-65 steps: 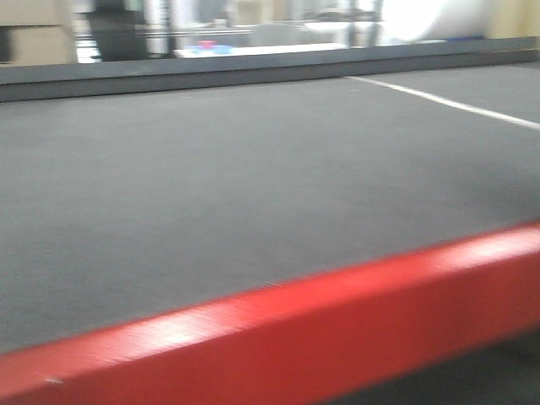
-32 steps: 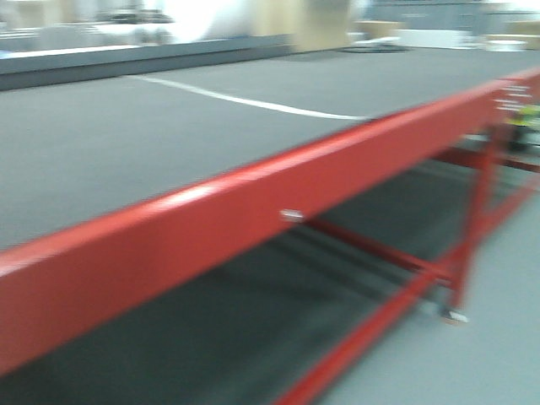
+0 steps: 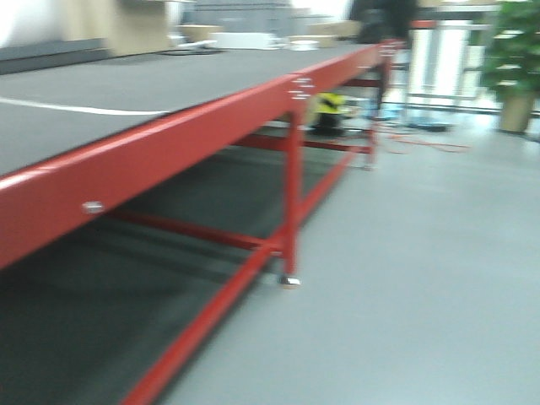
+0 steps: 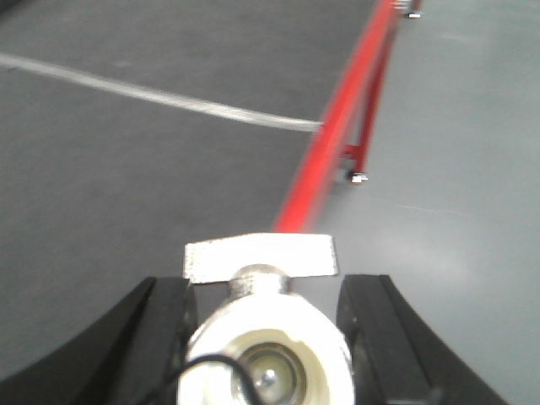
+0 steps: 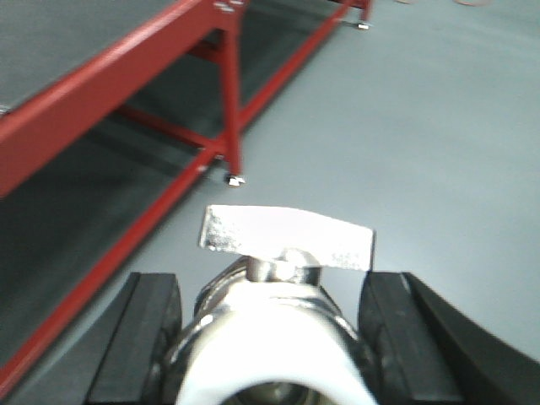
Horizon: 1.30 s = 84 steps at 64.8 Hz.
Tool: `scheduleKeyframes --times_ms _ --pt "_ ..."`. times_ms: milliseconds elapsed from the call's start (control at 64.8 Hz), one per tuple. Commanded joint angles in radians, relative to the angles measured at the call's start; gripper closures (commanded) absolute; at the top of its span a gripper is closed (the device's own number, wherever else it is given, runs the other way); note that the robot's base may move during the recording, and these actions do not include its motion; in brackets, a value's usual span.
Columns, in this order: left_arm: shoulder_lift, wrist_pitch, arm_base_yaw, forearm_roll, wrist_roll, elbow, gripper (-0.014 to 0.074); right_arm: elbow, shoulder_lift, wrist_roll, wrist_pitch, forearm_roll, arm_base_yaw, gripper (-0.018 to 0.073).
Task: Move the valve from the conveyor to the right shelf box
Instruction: 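Drive the base away from the conveyor toward the shelf, holding valves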
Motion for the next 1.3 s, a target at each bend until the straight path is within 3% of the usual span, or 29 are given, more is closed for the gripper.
scheduleKeyframes --times_ms 0,1281 --pt "-0.008 -0.045 0.005 -0.011 -0.008 -0.009 0.0708 -0.019 -0.014 -0.004 -0.062 0.003 0.0 0.0722" --pt "-0.008 -0.045 0.005 -0.009 -0.008 -0.009 0.0708 -0.019 -0.014 -0.004 -0.062 0.003 0.0 0.0722"
